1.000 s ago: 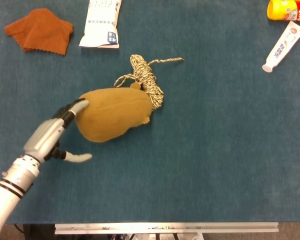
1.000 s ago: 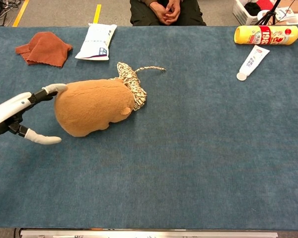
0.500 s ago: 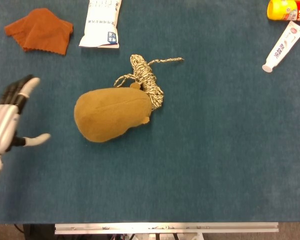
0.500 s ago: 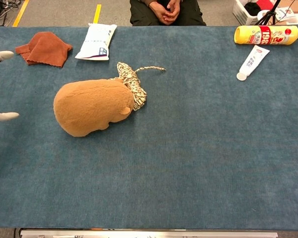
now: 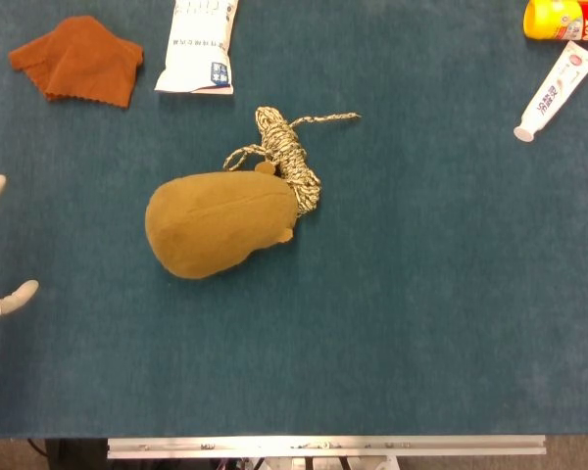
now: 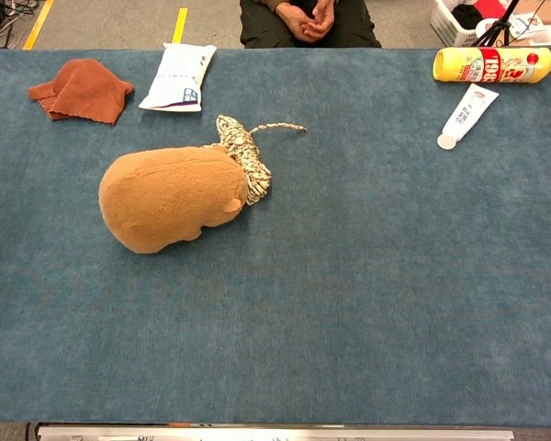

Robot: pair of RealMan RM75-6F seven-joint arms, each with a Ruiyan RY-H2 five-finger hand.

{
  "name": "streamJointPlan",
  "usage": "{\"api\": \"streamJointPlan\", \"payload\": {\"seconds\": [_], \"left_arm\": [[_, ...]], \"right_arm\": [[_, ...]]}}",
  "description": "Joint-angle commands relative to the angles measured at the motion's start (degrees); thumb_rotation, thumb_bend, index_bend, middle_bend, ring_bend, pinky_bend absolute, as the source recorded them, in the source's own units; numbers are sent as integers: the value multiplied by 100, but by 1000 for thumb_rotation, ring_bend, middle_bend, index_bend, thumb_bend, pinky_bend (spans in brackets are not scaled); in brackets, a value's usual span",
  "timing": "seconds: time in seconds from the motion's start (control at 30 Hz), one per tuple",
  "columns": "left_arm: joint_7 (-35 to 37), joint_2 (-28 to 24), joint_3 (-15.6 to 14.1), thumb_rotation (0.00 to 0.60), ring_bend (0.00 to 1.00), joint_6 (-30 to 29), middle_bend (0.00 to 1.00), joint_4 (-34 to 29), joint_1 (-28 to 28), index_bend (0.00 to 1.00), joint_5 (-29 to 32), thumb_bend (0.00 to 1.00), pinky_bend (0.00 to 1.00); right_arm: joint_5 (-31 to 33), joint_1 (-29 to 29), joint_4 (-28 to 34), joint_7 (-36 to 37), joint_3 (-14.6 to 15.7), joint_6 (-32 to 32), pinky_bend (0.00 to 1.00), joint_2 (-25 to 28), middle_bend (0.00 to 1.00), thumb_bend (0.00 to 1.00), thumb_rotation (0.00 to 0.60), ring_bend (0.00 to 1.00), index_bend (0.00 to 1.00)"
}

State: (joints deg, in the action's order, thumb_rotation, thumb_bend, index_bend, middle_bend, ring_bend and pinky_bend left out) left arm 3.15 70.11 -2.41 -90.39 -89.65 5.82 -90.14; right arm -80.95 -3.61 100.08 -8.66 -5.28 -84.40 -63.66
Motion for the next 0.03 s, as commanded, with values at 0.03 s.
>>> {"api": "streamJointPlan", "payload": {"seconds": [0.03], "left_arm": [[12,10,21,600,0,17,0,-25,-19,8,-11,44,0]], "right_arm": [[-9,7,12,-1,-5,-26,143,3,265,294,600,70,159]]}}
